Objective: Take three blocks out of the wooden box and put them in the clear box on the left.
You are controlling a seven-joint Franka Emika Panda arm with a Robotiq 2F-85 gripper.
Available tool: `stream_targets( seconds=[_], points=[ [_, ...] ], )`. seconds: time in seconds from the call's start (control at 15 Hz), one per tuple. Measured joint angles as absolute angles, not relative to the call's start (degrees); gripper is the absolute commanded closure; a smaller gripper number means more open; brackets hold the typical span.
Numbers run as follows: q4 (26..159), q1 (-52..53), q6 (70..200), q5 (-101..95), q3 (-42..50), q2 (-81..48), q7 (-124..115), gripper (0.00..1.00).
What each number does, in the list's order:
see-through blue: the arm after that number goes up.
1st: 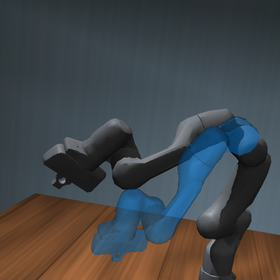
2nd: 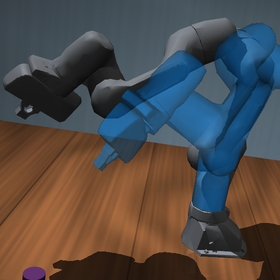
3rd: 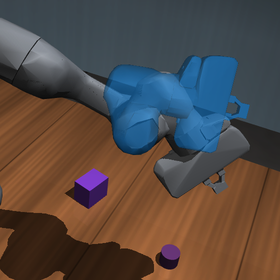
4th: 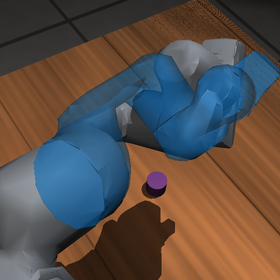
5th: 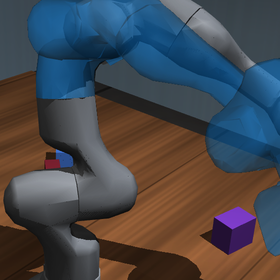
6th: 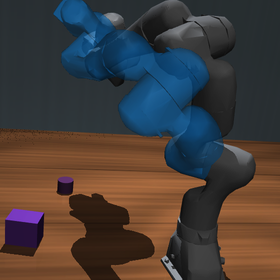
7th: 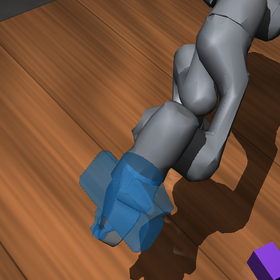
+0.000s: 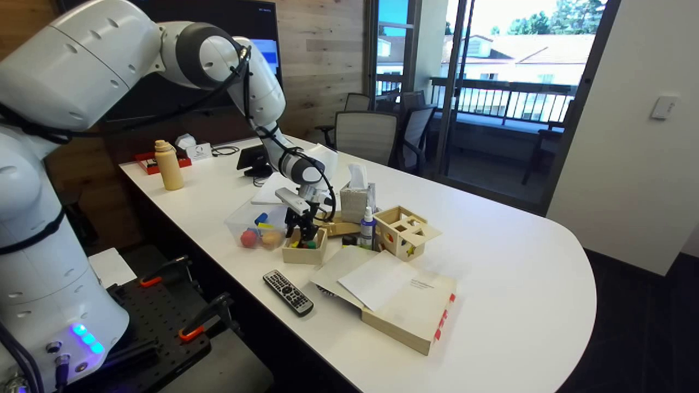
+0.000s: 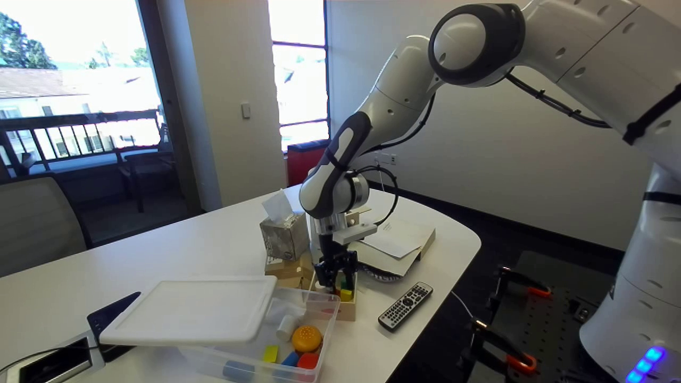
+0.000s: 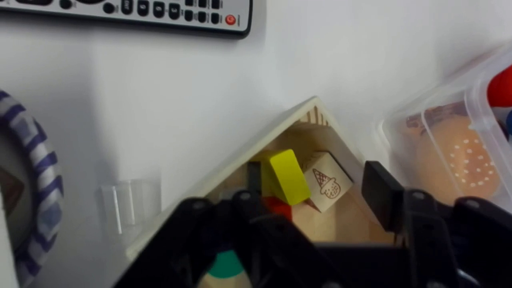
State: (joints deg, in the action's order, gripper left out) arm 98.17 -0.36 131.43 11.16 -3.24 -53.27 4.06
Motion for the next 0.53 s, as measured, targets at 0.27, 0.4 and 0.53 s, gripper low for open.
stream_targets(
  seconds=[0.27,0.4,0.53],
  points=[
    [98.2,-0.5,131.4,11.2,-3.2,-53.3,4.0,0.93],
    [98.2,-0.6,131.4,11.2,-3.2,-53.4,4.0,0.99],
    [98.1,-0.9,131.3,11.2,-3.2,-53.3,4.0,0.96]
  ],
)
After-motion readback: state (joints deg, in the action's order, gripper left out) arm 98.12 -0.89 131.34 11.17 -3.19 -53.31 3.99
